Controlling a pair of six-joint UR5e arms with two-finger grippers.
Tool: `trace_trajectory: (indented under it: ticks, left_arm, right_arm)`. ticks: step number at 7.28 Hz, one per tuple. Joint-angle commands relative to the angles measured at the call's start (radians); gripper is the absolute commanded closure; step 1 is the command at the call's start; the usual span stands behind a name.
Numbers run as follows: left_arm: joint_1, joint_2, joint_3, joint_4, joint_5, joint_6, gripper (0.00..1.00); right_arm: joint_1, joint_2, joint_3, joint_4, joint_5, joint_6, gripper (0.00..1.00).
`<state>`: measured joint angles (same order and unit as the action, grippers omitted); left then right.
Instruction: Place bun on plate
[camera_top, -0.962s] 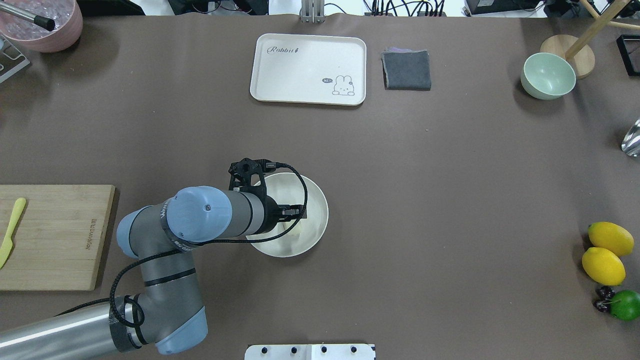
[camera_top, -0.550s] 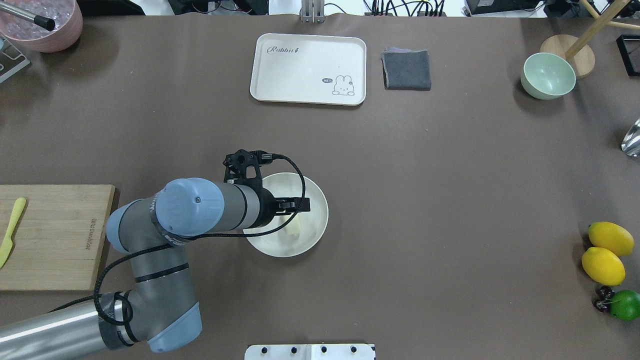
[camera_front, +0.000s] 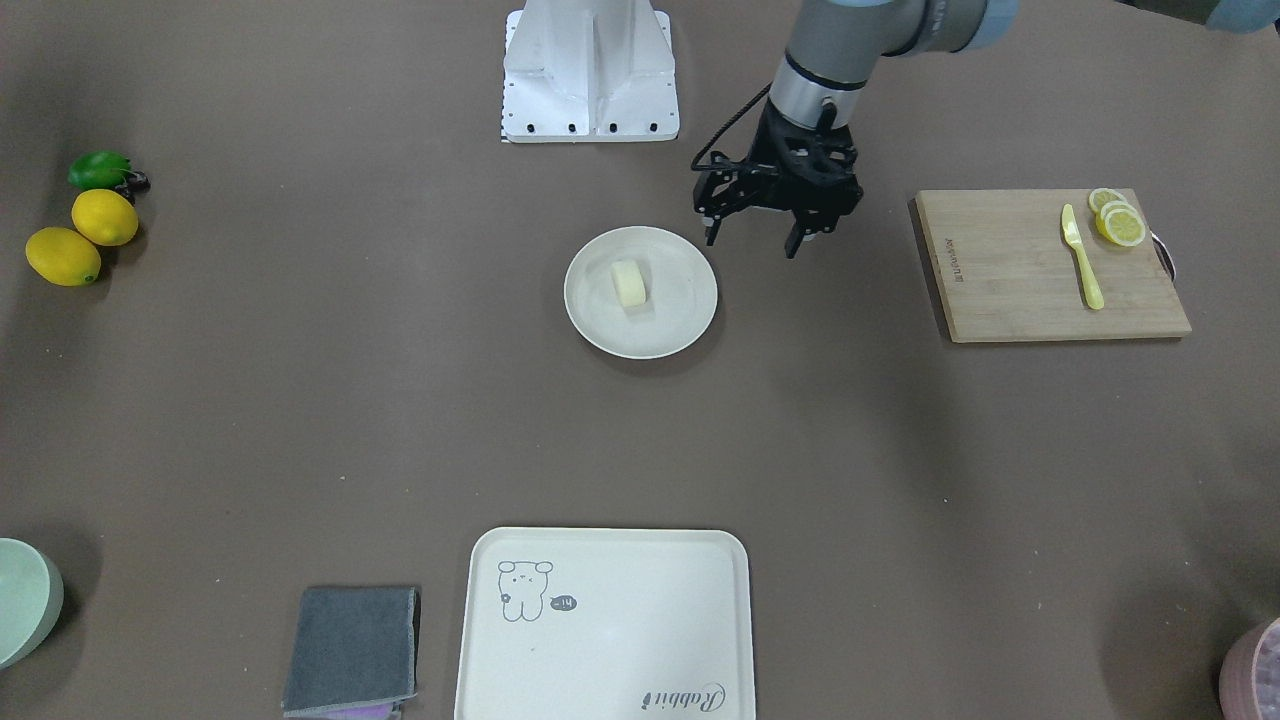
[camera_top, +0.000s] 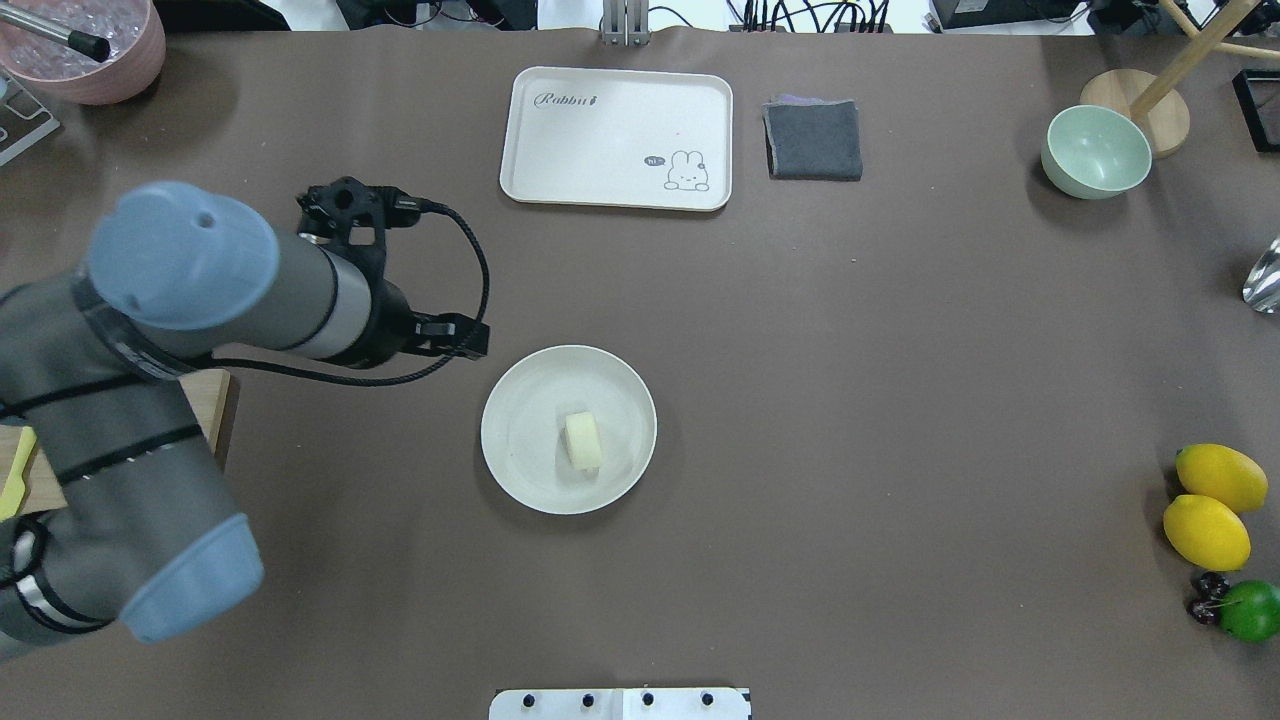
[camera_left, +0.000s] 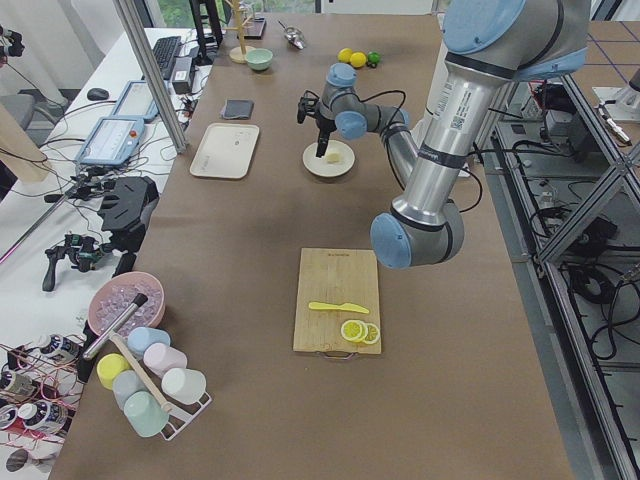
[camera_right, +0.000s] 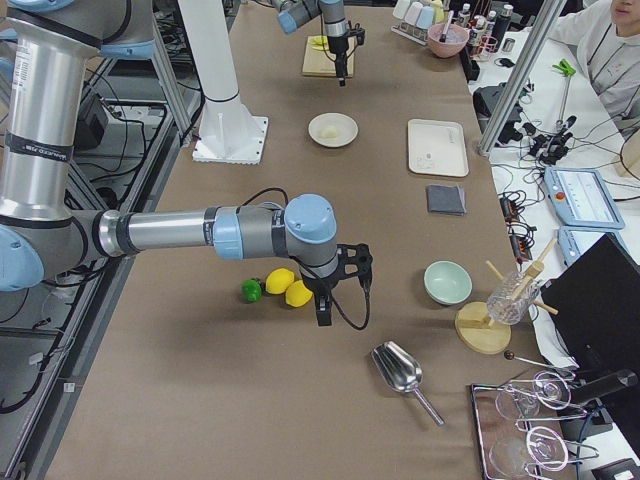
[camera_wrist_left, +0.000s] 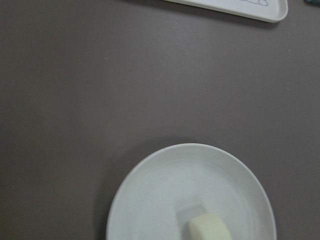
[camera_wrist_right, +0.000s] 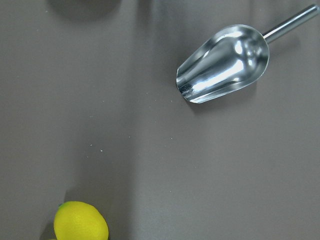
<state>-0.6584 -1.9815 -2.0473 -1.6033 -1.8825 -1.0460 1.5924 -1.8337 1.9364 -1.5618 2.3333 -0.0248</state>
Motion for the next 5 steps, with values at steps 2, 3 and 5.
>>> trace_trajectory:
  ticks: [2, 3, 5]
  left_arm:
    - [-0.431, 0.201, -0.028, 0.132, -0.267, 0.704, 0.02]
    - [-0.583, 0.226, 0.048, 0.135, -0.294, 0.941, 0.02]
    - [-0.827, 0.208, 0.168, 0.307, -0.294, 1.375, 0.02]
  right_arm:
    - [0.015, -0.035, -0.007, 0.0, 0.0, -0.001, 0.0]
    - [0.021, -0.045, -0.01, 0.0, 0.0, -0.007, 0.0]
    - [0.034, -0.045, -0.031, 0.0, 0.001, -0.061, 0.0]
